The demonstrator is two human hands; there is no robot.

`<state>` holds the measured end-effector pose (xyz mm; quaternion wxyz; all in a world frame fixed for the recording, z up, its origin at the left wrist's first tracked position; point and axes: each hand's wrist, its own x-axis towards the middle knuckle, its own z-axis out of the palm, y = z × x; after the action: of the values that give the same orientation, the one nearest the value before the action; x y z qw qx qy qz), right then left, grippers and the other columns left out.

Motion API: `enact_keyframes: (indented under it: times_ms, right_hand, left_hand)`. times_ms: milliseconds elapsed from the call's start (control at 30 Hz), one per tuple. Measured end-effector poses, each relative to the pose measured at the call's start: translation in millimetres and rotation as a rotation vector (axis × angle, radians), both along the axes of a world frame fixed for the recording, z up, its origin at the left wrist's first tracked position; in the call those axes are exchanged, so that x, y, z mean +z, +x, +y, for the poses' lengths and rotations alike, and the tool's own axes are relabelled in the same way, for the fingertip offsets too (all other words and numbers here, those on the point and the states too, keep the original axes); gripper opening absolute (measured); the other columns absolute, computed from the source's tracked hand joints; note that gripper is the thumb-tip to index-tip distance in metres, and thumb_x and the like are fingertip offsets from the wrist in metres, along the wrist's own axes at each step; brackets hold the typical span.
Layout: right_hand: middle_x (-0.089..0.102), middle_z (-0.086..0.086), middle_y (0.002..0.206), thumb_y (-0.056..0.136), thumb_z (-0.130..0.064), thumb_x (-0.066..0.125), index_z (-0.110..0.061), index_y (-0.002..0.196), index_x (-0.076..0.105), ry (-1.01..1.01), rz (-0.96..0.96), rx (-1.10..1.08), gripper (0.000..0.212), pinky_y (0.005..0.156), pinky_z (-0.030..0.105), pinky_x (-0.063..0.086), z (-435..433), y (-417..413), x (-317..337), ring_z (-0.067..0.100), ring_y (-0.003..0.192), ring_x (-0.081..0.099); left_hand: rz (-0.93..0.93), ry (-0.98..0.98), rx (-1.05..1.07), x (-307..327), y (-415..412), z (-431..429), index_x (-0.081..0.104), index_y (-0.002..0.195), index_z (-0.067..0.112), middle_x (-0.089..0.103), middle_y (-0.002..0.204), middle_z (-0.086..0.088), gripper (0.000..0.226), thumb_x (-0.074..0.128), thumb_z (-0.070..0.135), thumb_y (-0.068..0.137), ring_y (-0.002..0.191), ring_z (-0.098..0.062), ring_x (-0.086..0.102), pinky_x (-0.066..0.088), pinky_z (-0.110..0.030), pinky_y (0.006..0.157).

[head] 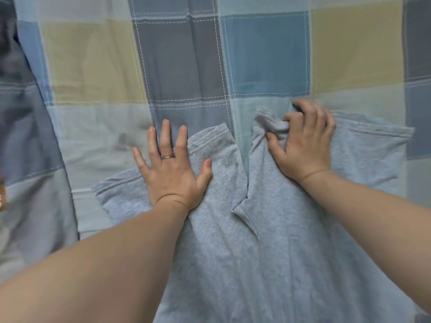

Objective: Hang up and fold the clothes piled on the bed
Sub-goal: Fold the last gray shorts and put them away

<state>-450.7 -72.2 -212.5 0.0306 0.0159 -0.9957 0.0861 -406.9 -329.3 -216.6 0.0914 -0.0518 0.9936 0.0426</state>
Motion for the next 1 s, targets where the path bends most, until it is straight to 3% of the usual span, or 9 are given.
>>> enact_keyframes:
  times_ms: [167,333,400,467,600,700,767,867,1000]
  right_hand:
    - [0.055,0.019,0.115,0.091,-0.040,0.052,-0.007,0.095,0.053,0.018,0.025,-0.015,0.033,0.093,0.046,0.028,-6.1,-2.1,0.2,0.035,0.107,0.047]
    - [0.055,0.020,0.110,0.094,-0.034,0.052,-0.005,0.100,0.055,0.006,0.004,-0.165,0.030,0.091,0.048,0.032,-10.8,16.3,4.4,0.037,0.104,0.050]
    - [0.055,0.020,0.108,0.093,-0.029,0.057,-0.004,0.100,0.058,-0.013,0.025,-0.201,0.026,0.093,0.047,0.030,-9.5,59.7,3.7,0.036,0.104,0.050]
    - [0.057,0.018,0.104,0.090,-0.024,0.062,-0.004,0.099,0.061,-0.020,0.015,-0.196,0.021,0.095,0.045,0.027,-0.3,119.7,4.9,0.033,0.103,0.048]
    - [0.060,0.013,0.097,0.085,-0.022,0.055,-0.007,0.097,0.058,-0.024,-0.149,-0.180,0.019,0.100,0.047,0.029,35.0,236.0,31.6,0.033,0.096,0.059]
    - [0.061,0.012,0.106,0.091,-0.017,0.060,-0.008,0.108,0.062,-0.044,-0.355,-0.236,0.019,0.108,0.049,0.023,58.4,301.4,76.2,0.032,0.106,0.059]
    - [0.061,0.008,0.119,0.097,-0.024,0.053,-0.010,0.122,0.060,-0.016,-0.462,-0.276,0.030,0.113,0.047,0.018,70.2,338.7,119.7,0.029,0.118,0.054]
    - [0.065,0.013,0.123,0.099,-0.027,0.049,-0.011,0.128,0.057,-0.118,-0.430,-0.349,0.034,0.112,0.043,0.020,87.9,386.8,200.5,0.029,0.125,0.053]
    - [0.070,0.017,0.089,0.099,-0.022,0.054,-0.016,0.098,0.044,-0.374,-0.296,-0.342,0.012,0.084,0.041,0.033,125.1,428.5,309.0,0.039,0.090,0.063]
  left_hand:
    - [0.025,0.015,0.010,-1.0,1.2,-1.7,0.029,0.150,0.025,0.013,0.167,-0.004,0.075,0.029,0.067,0.088,0.154,-0.030,0.006,0.005,-0.066,0.118]
    - [0.090,0.027,0.006,-1.9,-6.4,0.6,0.039,0.134,0.023,0.024,0.162,-0.005,0.057,0.033,0.063,0.093,0.151,-0.031,0.014,0.008,-0.061,0.118]
    - [0.107,0.000,-0.003,1.2,-8.0,3.2,0.045,0.124,0.016,0.038,0.151,-0.010,0.051,0.039,0.057,0.094,0.140,-0.036,0.030,0.021,-0.057,0.112]
    - [0.121,-0.028,-0.004,6.7,0.9,5.8,0.050,0.115,0.010,0.051,0.133,-0.017,0.044,0.044,0.048,0.096,0.120,-0.040,0.045,0.034,-0.053,0.096]
    - [-0.016,0.098,-0.025,31.3,78.8,17.9,0.047,0.105,0.007,0.064,0.099,-0.025,0.028,0.050,0.033,0.097,0.091,-0.045,0.059,0.043,-0.048,0.076]
    - [-0.228,0.211,-0.044,66.6,180.0,45.5,0.043,0.119,0.007,0.066,0.100,-0.018,0.035,0.052,0.033,0.098,0.096,-0.043,0.062,0.044,-0.044,0.071]
    - [-0.335,0.321,0.018,107.1,251.7,71.2,0.043,0.109,0.011,0.065,0.099,-0.015,0.027,0.055,0.033,0.097,0.098,-0.040,0.062,0.042,-0.041,0.069]
    - [-0.453,0.441,0.148,181.4,349.7,110.4,0.048,0.118,0.010,0.065,0.110,-0.020,0.032,0.059,0.030,0.096,0.105,-0.040,0.060,0.048,-0.043,0.083]
    - [-0.439,0.577,0.200,278.7,408.6,166.9,0.049,0.121,0.008,0.063,0.117,-0.017,0.034,0.060,0.028,0.096,0.110,-0.039,0.058,0.045,-0.041,0.087]
